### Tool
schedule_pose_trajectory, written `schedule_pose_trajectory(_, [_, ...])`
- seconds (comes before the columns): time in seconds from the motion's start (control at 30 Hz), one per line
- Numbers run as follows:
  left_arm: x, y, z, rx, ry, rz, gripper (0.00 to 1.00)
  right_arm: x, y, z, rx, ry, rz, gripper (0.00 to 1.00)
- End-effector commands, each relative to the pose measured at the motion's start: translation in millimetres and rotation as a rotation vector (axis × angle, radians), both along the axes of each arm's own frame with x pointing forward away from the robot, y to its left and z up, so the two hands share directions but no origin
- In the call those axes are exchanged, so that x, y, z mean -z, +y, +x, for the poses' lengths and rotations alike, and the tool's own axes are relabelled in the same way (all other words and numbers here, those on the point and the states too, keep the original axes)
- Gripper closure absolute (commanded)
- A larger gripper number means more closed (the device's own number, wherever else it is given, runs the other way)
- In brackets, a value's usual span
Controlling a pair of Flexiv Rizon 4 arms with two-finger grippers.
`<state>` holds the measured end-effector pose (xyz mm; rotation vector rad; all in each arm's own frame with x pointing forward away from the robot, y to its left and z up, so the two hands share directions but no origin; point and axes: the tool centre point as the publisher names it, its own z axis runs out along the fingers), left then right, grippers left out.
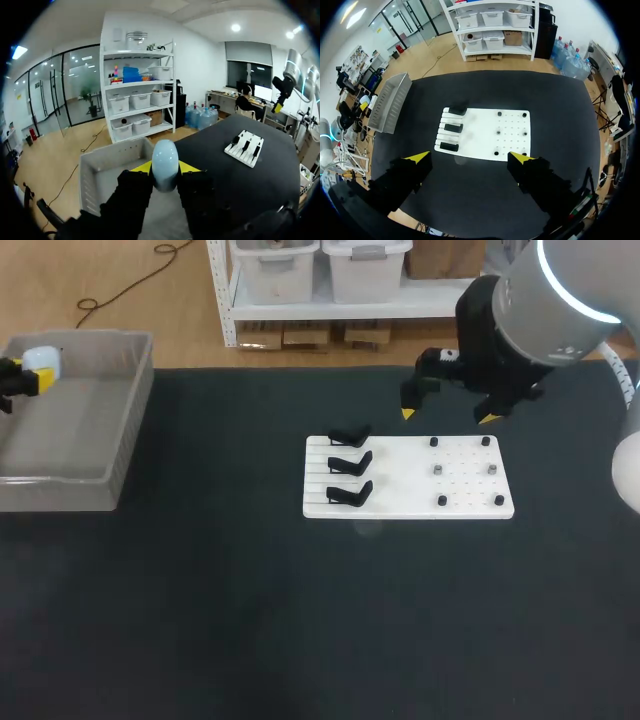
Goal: Pick up each earbud case from the left stands, insert the matching earbuds, close the lid, and place the case in the box.
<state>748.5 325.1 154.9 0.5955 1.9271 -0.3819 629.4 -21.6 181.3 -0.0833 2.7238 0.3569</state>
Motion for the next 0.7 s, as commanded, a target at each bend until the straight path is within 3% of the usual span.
schedule_pose_trajectory(0.03, [16.0, 5, 12.9, -0.292, -0.065, 0.113, 1.0, 0, -1, -2.2, 0.003, -0.007, 0.001, 0.0])
schedule_pose_trajectory(0.1, [17.9, 8, 14.0, -0.304, -0.057, 0.12, 1.0, 0, -1, -2.2, 0.003, -0.007, 0.001, 0.0])
schedule_pose_trajectory(0.13, [18.7, 10, 14.6, -0.305, -0.057, 0.122, 0.95, 0, -1, -2.2, 0.003, -0.007, 0.001, 0.0])
schedule_pose_trajectory(0.17, [20.6, 11, 15.0, -0.306, -0.054, 0.122, 0.72, 0, -1, -2.2, 0.003, -0.007, 0.001, 0.0])
schedule_pose_trajectory(0.2, [21.7, 12, 15.5, -0.304, -0.048, 0.129, 0.26, 0, -1, -2.2, 0.003, -0.007, 0.001, 0.0])
schedule_pose_trajectory(0.33, [22.7, 16, 16.3, -0.312, -0.048, 0.134, 0.16, 0, -1, -2.2, 0.003, -0.007, 0.001, 0.0])
schedule_pose_trajectory(0.37, [22.8, 17, 16.3, -0.312, -0.048, 0.135, 0.02, 0, -1, -2.2, 0.003, -0.007, 0.001, 0.0])
schedule_pose_trajectory(0.53, [21.5, 16, 14.8, -0.298, -0.06, 0.139, 0.0, 0, -1, -2.2, 0.003, -0.007, 0.001, 0.0])
schedule_pose_trajectory(0.7, [8.8, -1, 9.0, -0.253, -0.107, 0.118, 0.0, 0, -1, -2.2, 0.003, -0.007, 0.001, 0.0])
